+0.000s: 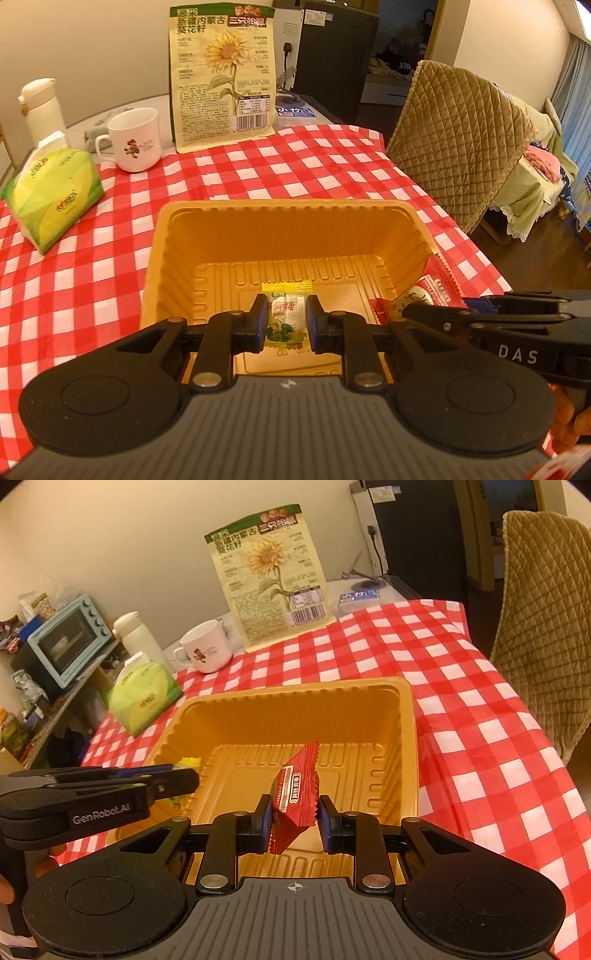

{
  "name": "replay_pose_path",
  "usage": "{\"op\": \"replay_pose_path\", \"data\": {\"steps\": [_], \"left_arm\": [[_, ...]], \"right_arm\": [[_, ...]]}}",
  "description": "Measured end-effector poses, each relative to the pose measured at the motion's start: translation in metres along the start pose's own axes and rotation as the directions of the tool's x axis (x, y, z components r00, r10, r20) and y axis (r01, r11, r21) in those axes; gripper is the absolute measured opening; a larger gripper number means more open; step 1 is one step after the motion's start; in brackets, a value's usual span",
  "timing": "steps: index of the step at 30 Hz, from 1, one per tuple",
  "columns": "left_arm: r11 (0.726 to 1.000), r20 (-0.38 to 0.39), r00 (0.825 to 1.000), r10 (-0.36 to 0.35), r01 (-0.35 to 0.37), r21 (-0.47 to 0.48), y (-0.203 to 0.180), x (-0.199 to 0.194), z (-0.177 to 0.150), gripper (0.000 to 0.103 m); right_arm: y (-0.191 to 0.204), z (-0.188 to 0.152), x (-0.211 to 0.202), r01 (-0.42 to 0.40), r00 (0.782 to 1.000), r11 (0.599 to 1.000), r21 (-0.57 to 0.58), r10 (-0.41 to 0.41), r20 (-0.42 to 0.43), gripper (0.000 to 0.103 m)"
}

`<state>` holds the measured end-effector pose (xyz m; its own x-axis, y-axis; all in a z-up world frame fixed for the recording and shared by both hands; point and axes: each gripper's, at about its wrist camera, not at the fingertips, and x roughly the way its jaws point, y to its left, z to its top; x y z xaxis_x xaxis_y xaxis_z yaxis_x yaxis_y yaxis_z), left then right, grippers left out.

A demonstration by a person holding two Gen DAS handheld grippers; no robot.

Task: Organize snacks
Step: 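Open the left tool over the orange tray while the right tool drops the red packet in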

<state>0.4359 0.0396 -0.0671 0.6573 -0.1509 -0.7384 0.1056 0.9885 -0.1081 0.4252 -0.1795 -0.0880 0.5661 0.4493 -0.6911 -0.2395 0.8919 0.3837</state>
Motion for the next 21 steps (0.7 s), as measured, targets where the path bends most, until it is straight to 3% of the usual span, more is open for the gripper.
{"op": "replay_pose_path", "data": {"steps": [17,21], "left_arm": [[1.000,0.007,1.000,-0.005,0.005,0.010,0.003,0.004,0.008,0.027],[1.000,0.010,1.000,-0.001,0.001,0.012,0.003,0.000,0.006,0.031]], "right_arm": [[-0.003,0.006,0.012,0.000,1.000,0.999,0.036,0.000,-0.010,0.026],[0.002,0.009,0.009,-0.019,0.999,0.999,0.033,0.018,0.026,0.027]]}}
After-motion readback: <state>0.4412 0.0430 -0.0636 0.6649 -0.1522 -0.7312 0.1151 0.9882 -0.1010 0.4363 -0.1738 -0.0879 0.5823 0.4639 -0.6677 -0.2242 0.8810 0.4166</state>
